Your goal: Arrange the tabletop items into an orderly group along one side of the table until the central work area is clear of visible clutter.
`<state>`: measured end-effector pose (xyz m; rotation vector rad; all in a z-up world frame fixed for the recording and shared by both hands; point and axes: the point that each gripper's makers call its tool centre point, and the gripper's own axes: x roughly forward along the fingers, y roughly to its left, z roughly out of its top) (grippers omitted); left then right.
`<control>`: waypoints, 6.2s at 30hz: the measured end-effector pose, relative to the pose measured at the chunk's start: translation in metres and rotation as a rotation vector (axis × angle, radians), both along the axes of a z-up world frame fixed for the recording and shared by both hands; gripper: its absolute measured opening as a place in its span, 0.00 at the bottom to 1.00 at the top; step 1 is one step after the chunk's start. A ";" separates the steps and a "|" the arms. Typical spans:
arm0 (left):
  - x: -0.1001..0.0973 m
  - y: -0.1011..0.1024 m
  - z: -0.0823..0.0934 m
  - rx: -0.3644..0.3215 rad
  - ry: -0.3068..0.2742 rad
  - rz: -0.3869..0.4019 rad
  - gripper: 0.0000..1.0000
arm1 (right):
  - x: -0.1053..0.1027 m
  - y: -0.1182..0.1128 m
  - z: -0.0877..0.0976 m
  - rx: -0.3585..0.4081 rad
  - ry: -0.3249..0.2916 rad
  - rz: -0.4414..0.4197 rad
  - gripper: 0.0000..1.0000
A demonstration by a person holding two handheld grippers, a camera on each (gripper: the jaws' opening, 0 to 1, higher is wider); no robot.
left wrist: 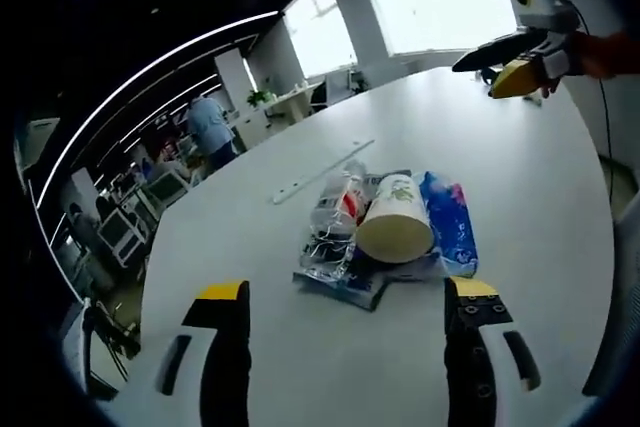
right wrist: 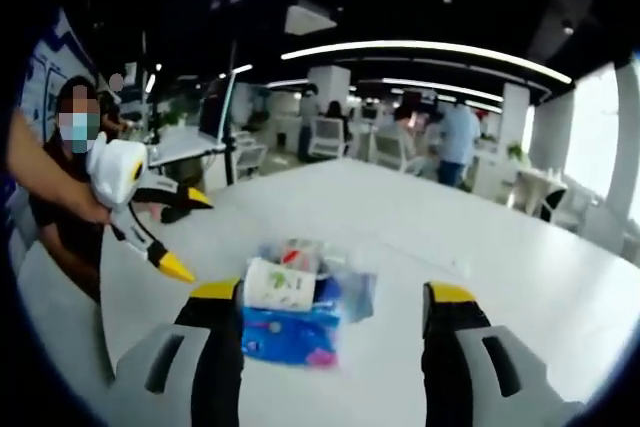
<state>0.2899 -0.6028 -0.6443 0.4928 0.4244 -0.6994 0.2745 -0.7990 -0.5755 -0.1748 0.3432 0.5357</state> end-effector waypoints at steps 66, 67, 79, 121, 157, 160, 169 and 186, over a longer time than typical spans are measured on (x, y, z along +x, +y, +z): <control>0.058 -0.033 -0.038 0.224 -0.025 -0.173 0.46 | 0.076 0.024 -0.057 0.013 0.111 0.042 0.49; 0.059 -0.033 -0.038 0.222 -0.026 -0.173 0.46 | 0.077 0.023 -0.058 0.013 0.112 0.040 0.49; 0.065 -0.033 -0.045 0.244 -0.030 -0.184 0.42 | 0.084 0.024 -0.064 0.017 0.126 0.036 0.49; 0.089 -0.031 -0.060 0.198 0.113 -0.209 0.37 | 0.110 0.036 -0.079 0.008 0.154 0.045 0.44; 0.091 -0.029 -0.064 0.149 0.149 -0.231 0.37 | 0.153 0.050 -0.100 0.405 0.367 -0.073 0.25; 0.091 -0.029 -0.064 0.150 0.149 -0.236 0.37 | 0.154 0.053 -0.099 0.439 0.379 -0.078 0.25; 0.091 -0.029 -0.065 0.155 0.136 -0.249 0.37 | 0.160 0.053 -0.106 0.575 0.465 -0.166 0.27; 0.091 -0.028 -0.066 0.159 0.130 -0.252 0.37 | 0.164 0.055 -0.108 0.748 0.563 -0.255 0.24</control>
